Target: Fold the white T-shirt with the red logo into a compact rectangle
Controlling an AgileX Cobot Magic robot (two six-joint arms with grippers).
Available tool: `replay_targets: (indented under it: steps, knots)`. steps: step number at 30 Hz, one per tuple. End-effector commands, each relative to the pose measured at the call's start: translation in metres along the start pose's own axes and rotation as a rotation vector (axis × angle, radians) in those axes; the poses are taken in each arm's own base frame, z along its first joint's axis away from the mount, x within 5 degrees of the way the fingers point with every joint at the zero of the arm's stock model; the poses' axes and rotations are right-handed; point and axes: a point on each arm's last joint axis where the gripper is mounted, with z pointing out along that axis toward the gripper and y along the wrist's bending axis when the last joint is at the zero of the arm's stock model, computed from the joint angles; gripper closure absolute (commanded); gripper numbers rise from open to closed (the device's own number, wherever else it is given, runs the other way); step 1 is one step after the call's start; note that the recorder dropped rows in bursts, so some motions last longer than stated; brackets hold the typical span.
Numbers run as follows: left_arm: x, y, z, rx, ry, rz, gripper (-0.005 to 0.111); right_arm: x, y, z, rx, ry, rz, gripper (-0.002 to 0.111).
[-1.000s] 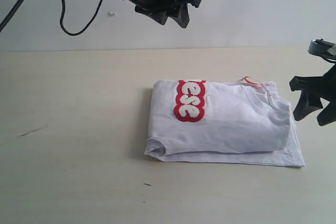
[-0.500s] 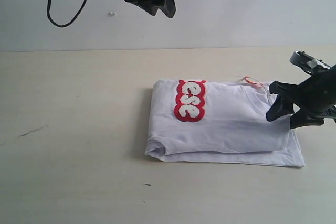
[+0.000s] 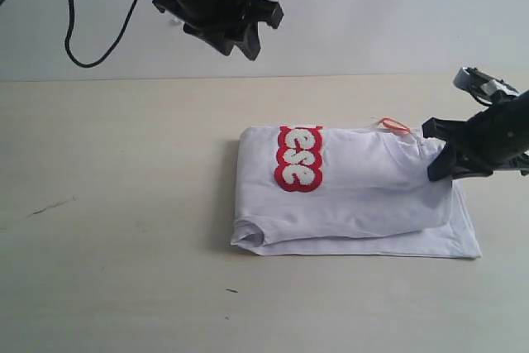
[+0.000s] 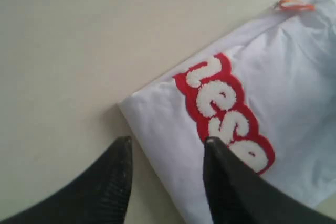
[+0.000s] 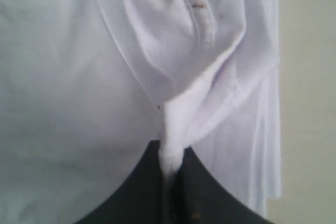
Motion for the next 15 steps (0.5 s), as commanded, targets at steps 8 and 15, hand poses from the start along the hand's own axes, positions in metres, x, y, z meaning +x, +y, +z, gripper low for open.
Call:
replay_targets:
  steps: [8, 15]
  knots:
    - [0.022, 0.025, 0.003, -0.043, -0.035, -0.019, 0.063, -0.033, 0.027, -0.047, -0.005, -0.143, -0.164, 0.108]
    - [0.040, 0.046, 0.000, -0.069, -0.017, -0.042, 0.063, -0.039, 0.018, -0.049, 0.101, -0.202, -0.212, 0.095]
